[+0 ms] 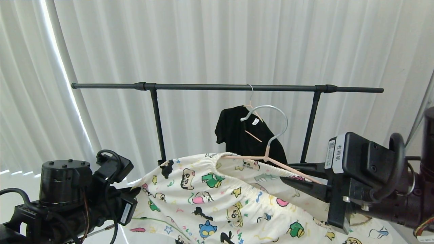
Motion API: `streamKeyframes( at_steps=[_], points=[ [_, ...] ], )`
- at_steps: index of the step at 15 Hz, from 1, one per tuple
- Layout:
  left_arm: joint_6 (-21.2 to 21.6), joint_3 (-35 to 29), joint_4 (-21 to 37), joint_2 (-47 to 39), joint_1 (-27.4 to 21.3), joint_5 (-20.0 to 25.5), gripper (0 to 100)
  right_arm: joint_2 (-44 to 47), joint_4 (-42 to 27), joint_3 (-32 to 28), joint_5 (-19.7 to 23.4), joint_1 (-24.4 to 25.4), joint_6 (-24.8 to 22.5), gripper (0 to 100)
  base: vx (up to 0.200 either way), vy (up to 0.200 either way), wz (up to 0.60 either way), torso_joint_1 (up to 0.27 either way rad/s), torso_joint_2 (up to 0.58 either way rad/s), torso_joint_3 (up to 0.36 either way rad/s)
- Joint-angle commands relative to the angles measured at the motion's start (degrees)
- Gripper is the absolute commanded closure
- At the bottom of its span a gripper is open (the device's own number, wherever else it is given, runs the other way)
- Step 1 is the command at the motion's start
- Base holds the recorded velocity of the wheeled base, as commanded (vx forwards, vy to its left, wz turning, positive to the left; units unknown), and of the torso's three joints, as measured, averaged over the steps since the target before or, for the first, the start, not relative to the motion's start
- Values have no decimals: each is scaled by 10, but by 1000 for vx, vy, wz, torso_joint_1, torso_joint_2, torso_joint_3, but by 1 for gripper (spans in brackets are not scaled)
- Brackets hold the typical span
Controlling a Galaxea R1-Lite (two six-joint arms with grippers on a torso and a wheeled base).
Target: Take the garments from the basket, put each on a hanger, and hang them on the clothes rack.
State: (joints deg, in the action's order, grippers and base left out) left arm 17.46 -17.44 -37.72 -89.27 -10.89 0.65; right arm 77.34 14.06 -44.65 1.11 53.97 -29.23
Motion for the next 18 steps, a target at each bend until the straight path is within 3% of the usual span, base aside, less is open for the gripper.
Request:
streamKeyframes(
  at_steps=[1,4,7,10,12,13,16,18],
  points=[
    [-1,6,-18,-1,0,1,0,0,-1,2,-5,-5,0,100,0,0,0,0,0,0],
    [-2,15,-75,14,-4,4,0,-3,-1,18,-24,-52,1,100,0,0,0,0,0,0],
    [-65,15,-102,24,-17,2,0,-24,-3,60,-46,-123,1,100,0,0,0,0,0,0],
    [-73,15,-119,25,-15,-13,0,-61,-10,118,-56,-185,1,100,0,0,0,0,0,0],
    [-74,16,-119,23,-7,-60,0,-114,-57,166,-65,-241,0,100,0,0,0,0,0,0],
    [-74,16,-119,23,-7,-60,0,-114,-57,166,-65,-241,0,100,0,0,0,0,0,0],
    [-74,19,-119,13,8,-125,0,-212,-208,178,-105,-316,0,100,0,0,0,0,0,0],
    [-74,21,-119,8,8,-147,0,-225,-229,178,-110,-362,0,100,0,0,0,0,0,0]
  ],
)
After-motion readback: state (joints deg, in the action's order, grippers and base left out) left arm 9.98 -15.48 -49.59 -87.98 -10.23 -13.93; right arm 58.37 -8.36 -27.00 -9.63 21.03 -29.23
